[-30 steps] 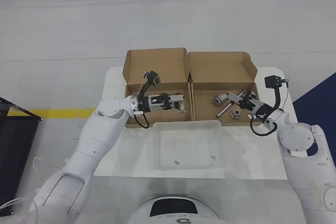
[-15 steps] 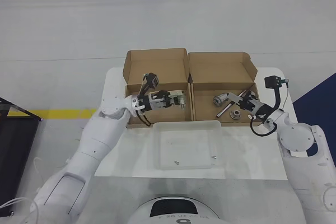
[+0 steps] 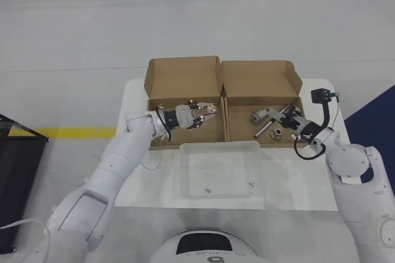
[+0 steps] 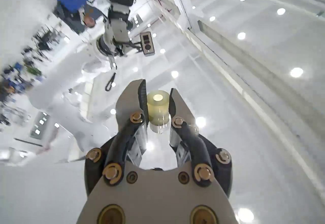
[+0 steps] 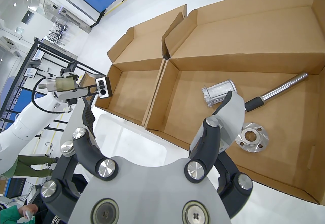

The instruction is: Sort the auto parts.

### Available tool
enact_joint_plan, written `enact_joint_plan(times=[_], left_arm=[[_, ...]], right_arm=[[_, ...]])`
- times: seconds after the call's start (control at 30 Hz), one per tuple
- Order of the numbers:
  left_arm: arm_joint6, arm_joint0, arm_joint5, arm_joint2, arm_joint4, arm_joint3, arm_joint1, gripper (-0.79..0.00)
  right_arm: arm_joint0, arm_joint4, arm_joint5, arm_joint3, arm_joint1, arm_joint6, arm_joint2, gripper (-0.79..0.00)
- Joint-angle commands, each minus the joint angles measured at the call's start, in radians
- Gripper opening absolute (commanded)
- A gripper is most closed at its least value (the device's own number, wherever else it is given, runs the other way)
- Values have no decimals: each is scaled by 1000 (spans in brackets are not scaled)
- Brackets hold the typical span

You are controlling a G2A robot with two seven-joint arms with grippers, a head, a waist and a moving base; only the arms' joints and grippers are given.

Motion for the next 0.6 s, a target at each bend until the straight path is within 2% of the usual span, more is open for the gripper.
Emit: enact_joint_plan(times=[0.0,0.17,0.3,0.4,0.5,0.57], left_arm=[[32,0,19,19,-63,-9,-5,-785],[51,-8,38,32,-117,-13,2,-785],[34,-12,3,32,-94,-16,12,-785],[53,-9,-179,17,-34,-28,17,-785],[62,1,-413,2,40,-54,22,-785],[30,1,-519,-3,102,-72,28,-785]], right_arm=[[0,0,0,0,0,0,0,0],[0,0,0,0,0,0,0,0],[0,0,0,0,0,0,0,0],[0,0,0,0,0,0,0,0],[0,0,0,0,0,0,0,0],[0,0,0,0,0,0,0,0]])
